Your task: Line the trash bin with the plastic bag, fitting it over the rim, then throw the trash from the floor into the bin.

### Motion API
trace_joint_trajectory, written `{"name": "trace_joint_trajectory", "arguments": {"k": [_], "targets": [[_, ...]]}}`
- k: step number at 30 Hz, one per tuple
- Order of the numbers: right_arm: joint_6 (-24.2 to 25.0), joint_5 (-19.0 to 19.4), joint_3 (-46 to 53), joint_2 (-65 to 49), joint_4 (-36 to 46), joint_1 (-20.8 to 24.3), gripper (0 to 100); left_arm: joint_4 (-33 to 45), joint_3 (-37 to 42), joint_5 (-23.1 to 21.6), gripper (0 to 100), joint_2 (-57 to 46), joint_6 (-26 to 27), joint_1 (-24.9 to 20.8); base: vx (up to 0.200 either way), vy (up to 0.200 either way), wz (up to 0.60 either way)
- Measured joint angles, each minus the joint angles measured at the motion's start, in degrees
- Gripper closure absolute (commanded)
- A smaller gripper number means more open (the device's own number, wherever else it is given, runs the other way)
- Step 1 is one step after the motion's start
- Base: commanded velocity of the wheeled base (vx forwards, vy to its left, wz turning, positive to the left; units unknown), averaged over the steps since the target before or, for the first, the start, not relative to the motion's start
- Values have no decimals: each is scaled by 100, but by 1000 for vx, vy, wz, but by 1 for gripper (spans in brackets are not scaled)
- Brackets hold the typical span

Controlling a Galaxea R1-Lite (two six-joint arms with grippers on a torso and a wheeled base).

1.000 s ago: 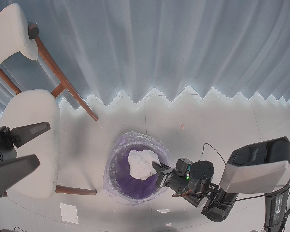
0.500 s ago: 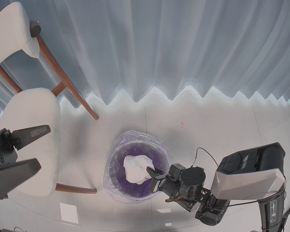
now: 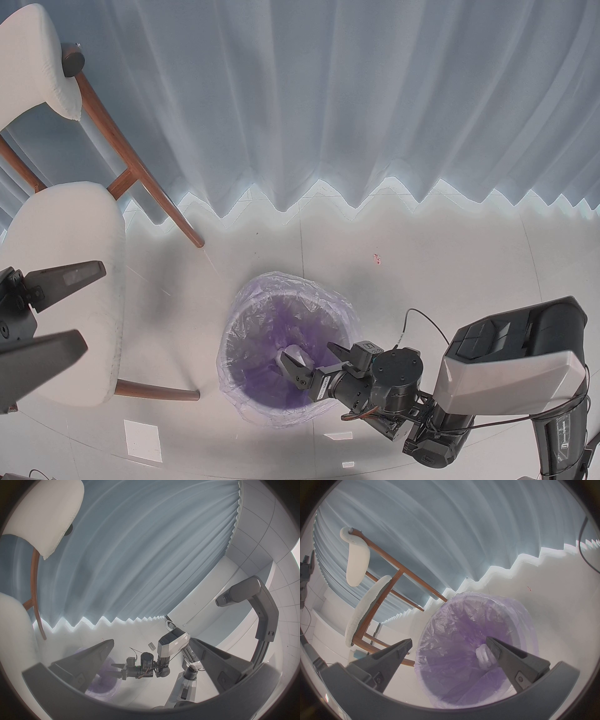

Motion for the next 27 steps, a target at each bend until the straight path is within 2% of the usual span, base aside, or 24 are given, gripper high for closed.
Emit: {"name": "trace_joint_trajectory", "arguments": {"k": [10,15,27], "targets": [[-4,-2,5,-27,0,0,0,-30,55,-11,0,-40,60,0,0,0,0],[-4,-33,-28,-44,5,0,0,-27,167,-18,0,-96,380,0,0,0,0],[150,-82,-20,-761,2,44,0,5,79,26,0,-5,173,61,0,0,0]]}}
